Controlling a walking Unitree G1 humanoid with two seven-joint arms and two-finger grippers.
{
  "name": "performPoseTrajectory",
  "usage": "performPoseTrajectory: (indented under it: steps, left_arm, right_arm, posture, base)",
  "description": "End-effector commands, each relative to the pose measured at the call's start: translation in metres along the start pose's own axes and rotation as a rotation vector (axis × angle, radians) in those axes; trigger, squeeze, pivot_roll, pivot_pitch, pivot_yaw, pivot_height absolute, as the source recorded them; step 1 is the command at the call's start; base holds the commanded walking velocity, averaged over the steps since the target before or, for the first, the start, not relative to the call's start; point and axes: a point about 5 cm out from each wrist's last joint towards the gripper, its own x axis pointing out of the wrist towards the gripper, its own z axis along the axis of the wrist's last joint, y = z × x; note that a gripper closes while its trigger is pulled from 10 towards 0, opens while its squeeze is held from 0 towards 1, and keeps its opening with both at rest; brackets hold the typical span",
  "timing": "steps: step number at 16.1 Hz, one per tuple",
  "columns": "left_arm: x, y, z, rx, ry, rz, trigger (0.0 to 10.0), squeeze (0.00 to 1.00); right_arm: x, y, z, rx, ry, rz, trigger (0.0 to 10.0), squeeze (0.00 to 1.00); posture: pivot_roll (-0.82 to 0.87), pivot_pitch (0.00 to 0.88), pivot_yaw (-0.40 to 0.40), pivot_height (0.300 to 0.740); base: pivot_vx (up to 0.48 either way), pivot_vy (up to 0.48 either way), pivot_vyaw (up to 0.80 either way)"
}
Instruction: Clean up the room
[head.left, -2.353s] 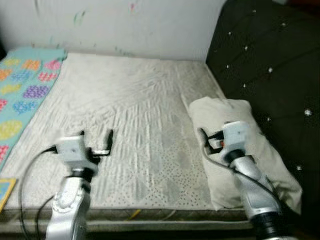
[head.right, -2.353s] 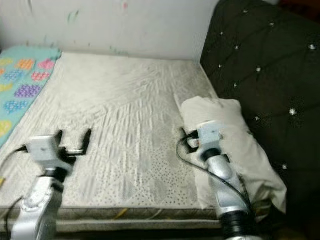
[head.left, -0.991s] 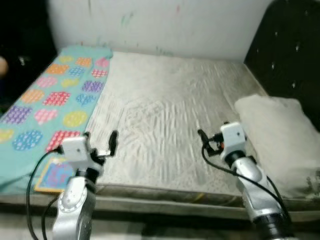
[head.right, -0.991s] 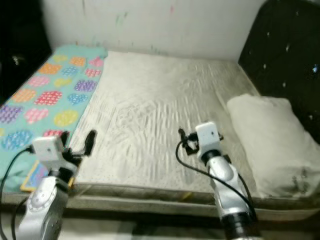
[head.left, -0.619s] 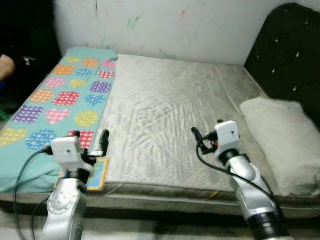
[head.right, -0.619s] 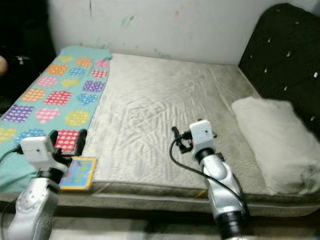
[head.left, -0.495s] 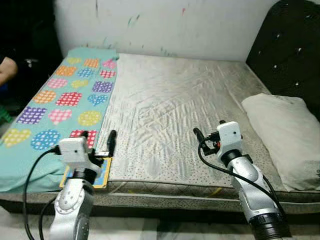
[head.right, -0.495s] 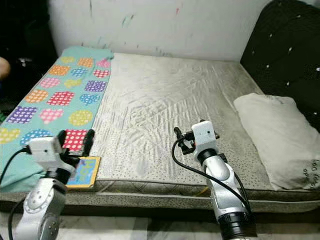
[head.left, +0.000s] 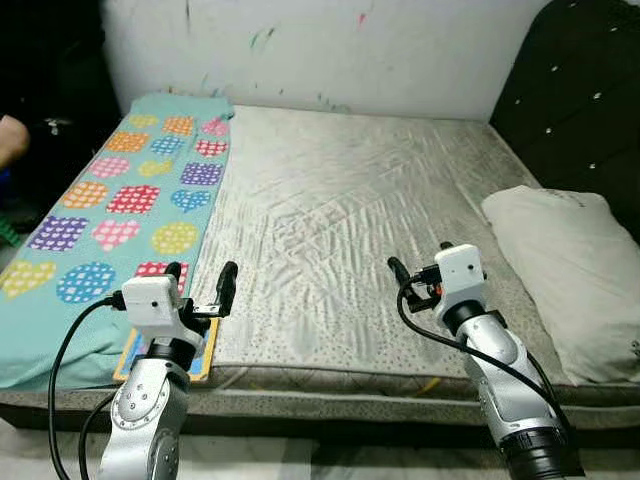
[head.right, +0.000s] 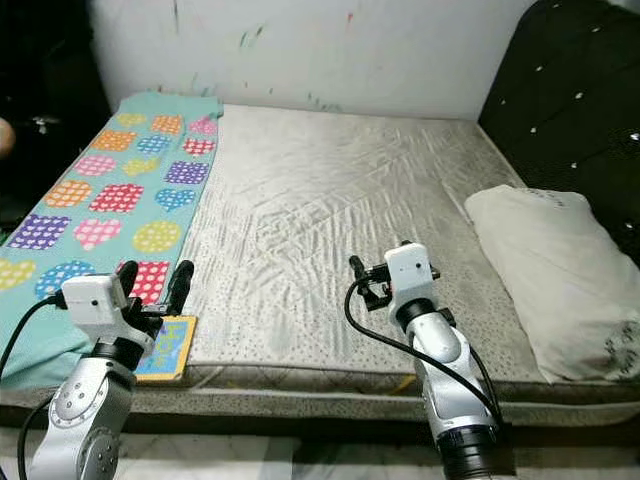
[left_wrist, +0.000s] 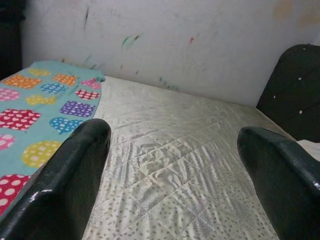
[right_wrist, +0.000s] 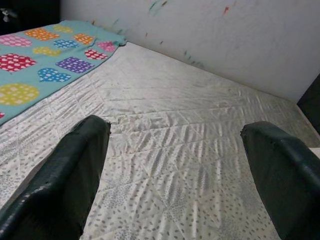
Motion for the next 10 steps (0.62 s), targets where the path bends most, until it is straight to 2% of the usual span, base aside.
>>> performPoseTrajectory:
  steps: [1,10]
  left_arm:
    - [0.0008,-0.0007,0.0033,0.004,-0.014,-0.006,10.0,0.00]
    - [0.0010,-0.0014,0.0025,0.008,-0.008,-0.013,10.0,0.00]
  right_arm:
    - [-0.0001,-0.0038,0.0008,-0.003,0.000,-0.006,10.0,0.00]
    - [-0.0003,-0.0040,0.0006,-0.004,-0.001,-0.009,10.0,0.00]
  posture:
    - [-0.04,0.000,-0.061,0.740]
    - [-0.04,0.000,-0.057,0.740]
  base:
    - [0.262,0.000,0.00]
    - [0.261,0.000,0.00]
